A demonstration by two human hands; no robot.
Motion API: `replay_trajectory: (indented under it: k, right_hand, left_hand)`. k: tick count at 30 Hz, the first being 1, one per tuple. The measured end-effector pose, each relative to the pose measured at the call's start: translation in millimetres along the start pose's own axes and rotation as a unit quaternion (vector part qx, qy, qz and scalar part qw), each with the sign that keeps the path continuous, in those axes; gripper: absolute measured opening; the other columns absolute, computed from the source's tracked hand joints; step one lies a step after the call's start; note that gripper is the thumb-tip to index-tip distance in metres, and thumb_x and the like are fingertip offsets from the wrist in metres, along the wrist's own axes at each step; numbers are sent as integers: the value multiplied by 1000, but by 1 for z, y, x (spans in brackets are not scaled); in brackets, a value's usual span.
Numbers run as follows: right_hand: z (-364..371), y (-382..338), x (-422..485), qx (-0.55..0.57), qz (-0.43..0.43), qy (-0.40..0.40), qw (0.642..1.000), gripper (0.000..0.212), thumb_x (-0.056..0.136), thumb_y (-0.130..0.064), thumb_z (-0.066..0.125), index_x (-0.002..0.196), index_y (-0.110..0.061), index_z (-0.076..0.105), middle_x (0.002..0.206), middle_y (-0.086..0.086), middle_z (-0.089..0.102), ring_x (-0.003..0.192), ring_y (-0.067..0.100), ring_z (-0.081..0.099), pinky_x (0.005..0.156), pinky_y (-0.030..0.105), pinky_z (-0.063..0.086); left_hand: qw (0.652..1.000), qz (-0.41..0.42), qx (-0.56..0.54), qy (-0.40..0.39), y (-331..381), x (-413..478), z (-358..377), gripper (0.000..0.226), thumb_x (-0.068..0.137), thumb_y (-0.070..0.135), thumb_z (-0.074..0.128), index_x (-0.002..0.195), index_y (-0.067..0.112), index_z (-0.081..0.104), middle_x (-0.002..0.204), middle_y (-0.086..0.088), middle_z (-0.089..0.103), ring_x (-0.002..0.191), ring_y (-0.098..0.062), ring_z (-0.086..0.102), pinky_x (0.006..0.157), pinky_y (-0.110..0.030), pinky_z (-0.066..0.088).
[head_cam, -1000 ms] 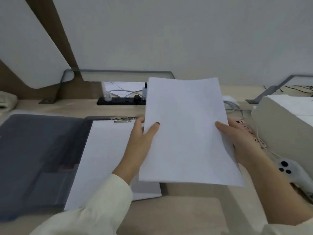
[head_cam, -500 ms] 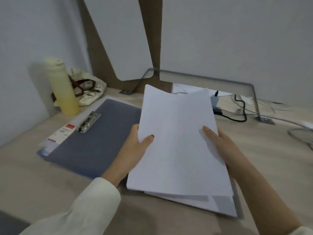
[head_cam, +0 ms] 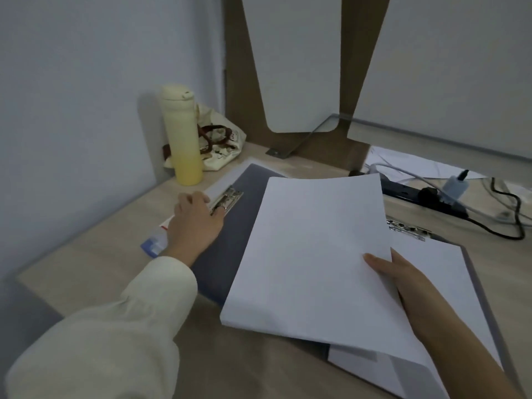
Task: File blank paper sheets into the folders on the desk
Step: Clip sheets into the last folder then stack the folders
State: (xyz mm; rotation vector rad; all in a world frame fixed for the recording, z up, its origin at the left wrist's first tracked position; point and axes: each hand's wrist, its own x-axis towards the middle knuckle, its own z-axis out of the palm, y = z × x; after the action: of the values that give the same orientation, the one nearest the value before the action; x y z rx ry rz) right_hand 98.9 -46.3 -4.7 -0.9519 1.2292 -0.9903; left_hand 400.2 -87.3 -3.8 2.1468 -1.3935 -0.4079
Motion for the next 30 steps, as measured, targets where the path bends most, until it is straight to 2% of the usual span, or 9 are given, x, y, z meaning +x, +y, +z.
replay_trajectory:
  k: [4,8,11,15,19,21,23,28,30]
  right_hand:
    - [2,0,3,-21,11,-5,1000,20,90,-17,54,105,-26,63,93,2,75,82,26,71,72,38,54]
    - [1,-1,6,-20,12,-18,1000,20,90,-17,53,106,-25,63,88,0,76,72,18,73,55,27,54]
    - [3,1,6,-15,16,-24,999,19,90,-17,53,104,-24,63,86,1,76,69,19,72,58,29,55]
    - [6,6,4,-8,20,-26,999,20,89,-18,55,107,-21,63,91,2,76,73,19,72,66,32,54]
    - [6,13,3,6,47,-21,999,17,89,-15,55,103,-22,62,76,-5,76,71,20,71,58,29,53]
    - [5,19,3,8,62,-28,998,21,88,-14,54,108,-19,61,77,-4,76,68,17,72,52,24,54]
    - [5,25,1,17,64,-36,997,15,90,-14,53,100,-21,61,75,-4,76,64,14,72,49,22,55]
    - [2,30,-1,24,64,-50,996,17,89,-15,54,103,-21,61,86,-2,76,71,16,73,53,24,56]
    - [2,30,0,26,64,-48,996,17,88,-16,54,102,-22,61,85,-2,76,71,15,73,53,23,56]
  left_hand:
    - [998,-13,35,-54,-8,18,0,39,91,39,46,120,12,47,125,-10,51,118,-30,46,93,-39,38]
    - [994,-2,87,-74,-14,23,-2,32,91,36,43,104,11,58,107,-7,63,98,-29,58,74,-33,39]
    - [991,14,111,-67,-14,8,-4,31,92,37,42,105,10,54,107,-6,59,102,-29,57,78,-33,40]
    - [991,39,119,-49,-14,-26,-6,27,94,37,43,101,13,53,101,-2,57,91,-20,53,72,-30,35]
    - [995,45,37,-81,-28,-50,-5,18,93,35,48,95,17,49,100,-2,59,91,-16,56,76,-29,42]
    - [994,6,-32,-109,-36,-57,-6,16,93,34,49,94,17,51,94,-3,61,88,-19,60,82,-34,50]
    - [986,-34,-93,-133,-40,-60,-8,17,93,32,50,90,15,54,84,-6,63,77,-23,62,84,-40,54]
    - [950,-96,-220,-200,-37,-60,-19,26,94,25,51,73,13,59,58,2,57,53,-9,54,56,-24,48]
    - [928,-110,-264,-239,-38,-62,-22,25,94,28,52,74,16,61,46,11,57,44,-1,54,57,-21,46]
